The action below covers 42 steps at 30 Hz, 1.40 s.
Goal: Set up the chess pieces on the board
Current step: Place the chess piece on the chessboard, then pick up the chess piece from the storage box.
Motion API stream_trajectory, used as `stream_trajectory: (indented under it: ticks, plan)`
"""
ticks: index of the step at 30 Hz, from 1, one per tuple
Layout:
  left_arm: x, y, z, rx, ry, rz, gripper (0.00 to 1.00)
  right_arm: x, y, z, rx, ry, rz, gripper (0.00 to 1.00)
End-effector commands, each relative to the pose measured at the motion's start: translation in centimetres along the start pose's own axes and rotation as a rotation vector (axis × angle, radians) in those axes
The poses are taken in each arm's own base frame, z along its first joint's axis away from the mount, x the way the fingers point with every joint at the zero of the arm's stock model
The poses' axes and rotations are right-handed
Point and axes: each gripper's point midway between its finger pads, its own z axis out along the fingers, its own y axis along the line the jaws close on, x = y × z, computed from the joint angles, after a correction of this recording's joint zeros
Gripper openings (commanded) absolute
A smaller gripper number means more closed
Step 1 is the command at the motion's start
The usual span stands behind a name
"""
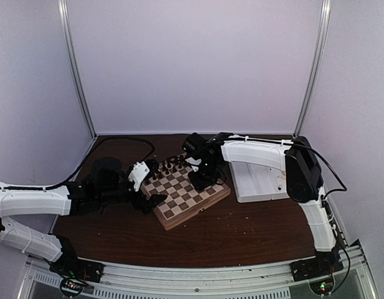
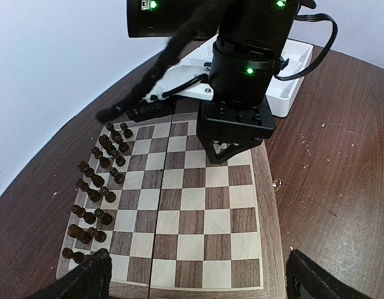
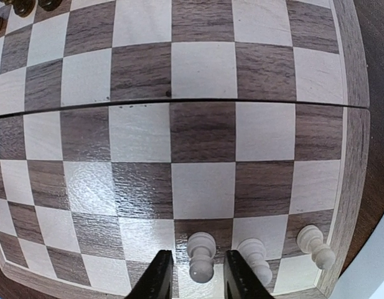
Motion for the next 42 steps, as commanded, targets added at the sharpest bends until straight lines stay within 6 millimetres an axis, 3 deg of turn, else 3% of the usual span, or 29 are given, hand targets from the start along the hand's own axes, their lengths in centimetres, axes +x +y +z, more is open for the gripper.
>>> stream_trajectory:
  ticks: [1, 8, 15, 21, 22, 25, 28, 30, 33, 36, 42]
  plan:
    - [-0.7, 0.1, -0.1, -0.006, -0.015, 0.004, 0.98, -1.5, -0.2, -0.6, 0.003, -0.049, 0.001, 0.33]
    - [-0.8, 0.2, -0.2, -0.008, -0.017, 0.008, 0.98, -3.2, 0.4, -2.6, -0.033, -0.127, -0.012, 0.33]
    - [-1.3, 0.2, -0.5, -0.009, -0.024, 0.019, 0.98, -5.0, 0.0, -6.6, -0.026, -0.252, -0.029, 0.32]
    - [-3.0, -0.2, -1.6, 0.016, -0.111, 0.019, 0.98, -5.4, -3.0, -12.9, 0.074, -0.485, 0.019, 0.33]
    - [-3.2, 0.2, -1.8, -0.006, -0.116, 0.002, 0.98, -5.7, -3.7, -15.3, 0.085, -0.57, 0.043, 0.35]
    - [-2.8, 2.1, -2.1, -0.116, -0.106, -0.065, 0.98, -4.0, -6.0, -18.1, 0.154, -0.675, 0.099, 0.4]
    - [-1.7, 3.4, -2.4, -0.195, -0.089, -0.161, 0.97, -1.5, -8.8, -19.0, 0.249, -0.702, 0.155, 0.48]
    - [-1.0, 4.2, -2.6, -0.237, -0.055, -0.278, 0.98, -0.2, -10.5, -19.4, 0.305, -0.692, 0.186, 0.47]
    - [-0.8, 3.6, -2.4, -0.199, 0.005, -0.333, 0.98, 2.0, -12.6, -19.4, 0.372, -0.644, 0.221, 0.46]
    - [0.6, 3.7, -2.1, -0.22, 0.103, -0.396, 0.98, 4.4, -15.2, -19.2, 0.44, -0.592, 0.288, 0.45]
    - [2.5, 3.0, -1.4, -0.204, 0.231, -0.428, 0.98, 9.0, -20.3, -17.6, 0.425, -0.49, 0.468, 0.37]
